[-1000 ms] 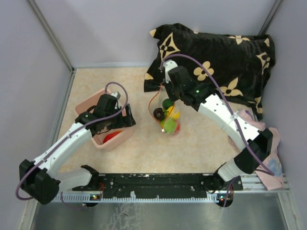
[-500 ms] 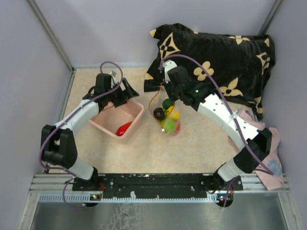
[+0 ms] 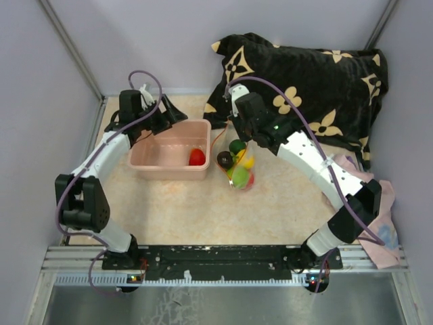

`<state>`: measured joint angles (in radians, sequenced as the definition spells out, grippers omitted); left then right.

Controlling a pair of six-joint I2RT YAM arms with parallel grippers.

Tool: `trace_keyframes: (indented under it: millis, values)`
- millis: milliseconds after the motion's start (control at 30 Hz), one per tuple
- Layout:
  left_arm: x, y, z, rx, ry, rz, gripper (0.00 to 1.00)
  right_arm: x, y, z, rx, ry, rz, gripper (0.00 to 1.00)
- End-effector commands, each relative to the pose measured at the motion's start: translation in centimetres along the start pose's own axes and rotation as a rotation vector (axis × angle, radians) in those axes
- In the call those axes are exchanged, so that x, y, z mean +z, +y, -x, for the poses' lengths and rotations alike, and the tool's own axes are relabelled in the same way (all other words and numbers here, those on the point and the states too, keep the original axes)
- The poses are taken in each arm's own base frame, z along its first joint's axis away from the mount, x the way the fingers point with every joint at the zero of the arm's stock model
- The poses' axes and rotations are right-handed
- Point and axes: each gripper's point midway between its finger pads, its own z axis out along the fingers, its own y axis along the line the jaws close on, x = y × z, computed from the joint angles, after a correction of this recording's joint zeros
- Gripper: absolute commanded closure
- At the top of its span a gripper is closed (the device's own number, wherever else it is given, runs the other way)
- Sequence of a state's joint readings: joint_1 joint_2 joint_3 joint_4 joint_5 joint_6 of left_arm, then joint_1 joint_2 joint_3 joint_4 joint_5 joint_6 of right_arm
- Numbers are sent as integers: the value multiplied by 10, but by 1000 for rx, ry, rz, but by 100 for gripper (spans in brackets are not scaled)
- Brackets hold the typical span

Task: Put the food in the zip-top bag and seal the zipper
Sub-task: Move the bin to the center of the board.

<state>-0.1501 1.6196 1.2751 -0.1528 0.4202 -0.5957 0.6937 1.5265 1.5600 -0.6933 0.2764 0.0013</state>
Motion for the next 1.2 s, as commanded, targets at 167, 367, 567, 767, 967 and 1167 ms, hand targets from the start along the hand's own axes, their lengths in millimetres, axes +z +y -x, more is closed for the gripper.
trace_keyframes:
  millis: [167,367,567,767,967,1167]
  values:
    - [-40,-5,-72,245,189,104,5,-8,-7,21,-6,-48,-30,100]
    - [-56,25,-137,193,329,197,8,-6,-4,18,-4,-38,-19,100]
    - [-76,48,-180,188,275,295,9,-1,0,13,0,-27,-3,100]
    - [-90,71,-203,140,234,345,9,3,2,5,-7,-5,-2,100]
    - [-99,78,-226,92,241,342,9,5,4,-3,-9,13,6,100]
    - [-93,75,-215,106,206,349,8,7,5,-8,-14,25,11,100]
